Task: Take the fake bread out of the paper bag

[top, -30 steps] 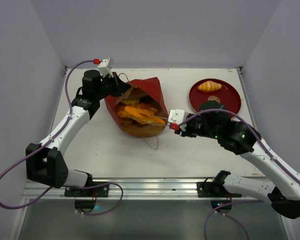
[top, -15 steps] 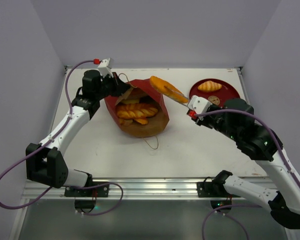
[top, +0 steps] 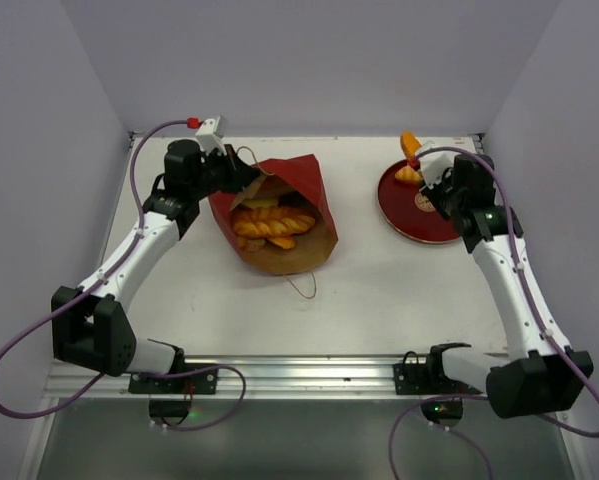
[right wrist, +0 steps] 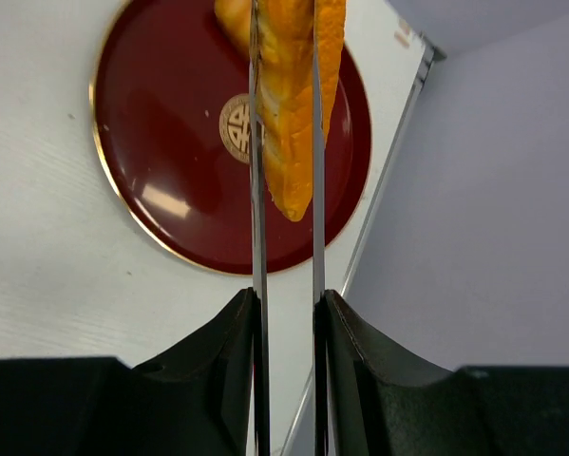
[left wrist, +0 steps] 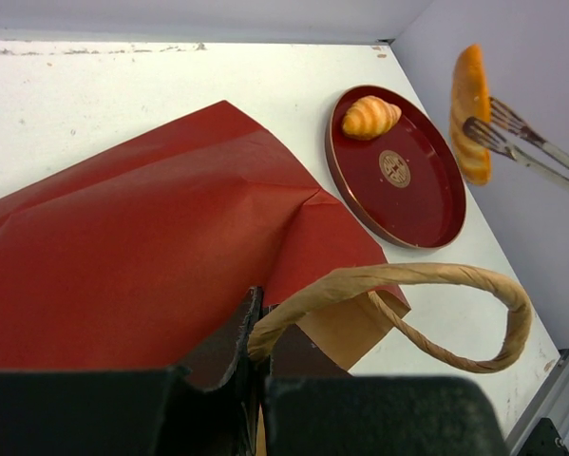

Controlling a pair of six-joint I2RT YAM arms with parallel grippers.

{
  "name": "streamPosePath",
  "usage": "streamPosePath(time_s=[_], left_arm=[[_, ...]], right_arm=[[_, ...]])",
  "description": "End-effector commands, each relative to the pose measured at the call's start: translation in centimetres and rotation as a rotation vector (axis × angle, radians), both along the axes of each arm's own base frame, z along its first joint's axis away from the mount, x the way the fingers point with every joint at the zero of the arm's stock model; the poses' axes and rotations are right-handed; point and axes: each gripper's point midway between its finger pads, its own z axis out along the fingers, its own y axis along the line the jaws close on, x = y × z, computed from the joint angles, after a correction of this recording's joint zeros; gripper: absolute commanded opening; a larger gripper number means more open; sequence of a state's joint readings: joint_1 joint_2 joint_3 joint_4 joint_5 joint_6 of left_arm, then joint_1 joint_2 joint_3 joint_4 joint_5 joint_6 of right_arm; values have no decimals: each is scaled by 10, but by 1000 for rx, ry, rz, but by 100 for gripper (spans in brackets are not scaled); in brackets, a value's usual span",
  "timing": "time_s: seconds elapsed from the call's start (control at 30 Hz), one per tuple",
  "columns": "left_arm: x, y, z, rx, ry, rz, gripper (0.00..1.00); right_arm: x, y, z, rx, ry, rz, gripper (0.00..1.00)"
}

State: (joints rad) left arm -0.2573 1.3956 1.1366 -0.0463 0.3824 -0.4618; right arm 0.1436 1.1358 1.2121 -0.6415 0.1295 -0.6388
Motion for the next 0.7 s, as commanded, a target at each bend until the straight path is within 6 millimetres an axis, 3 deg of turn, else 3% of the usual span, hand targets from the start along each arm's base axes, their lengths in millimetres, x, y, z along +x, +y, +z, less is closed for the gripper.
streamPosePath(time_s=[0.0, 0.1, 0.13, 0.23, 0.3, 0.47, 0.67], left_arm=[[-1, 5, 5, 15, -33, 1, 0], [-2, 4, 0, 19, -28, -6, 0], [-1, 4, -1, 21, -31, -7, 0], [-1, 4, -4, 26, -30, -11, 0], [-2, 4, -4, 29, -31, -15, 0], [-2, 4, -5, 36, -39, -21, 0], [-2, 3, -9, 42, -34, -29, 0]], right_arm=[[27, -22, -7, -34, -45, -40, 0], [42, -50, -27, -72, 0, -120, 0], [49, -56, -39, -81, 31, -134, 0], [66, -65, -50, -142, 62, -156, 0], [70, -84, -52, -176, 69, -207, 0], [89, -97, -51, -258, 76, -238, 0], [97, -105, -53, -289, 91, -273, 0]])
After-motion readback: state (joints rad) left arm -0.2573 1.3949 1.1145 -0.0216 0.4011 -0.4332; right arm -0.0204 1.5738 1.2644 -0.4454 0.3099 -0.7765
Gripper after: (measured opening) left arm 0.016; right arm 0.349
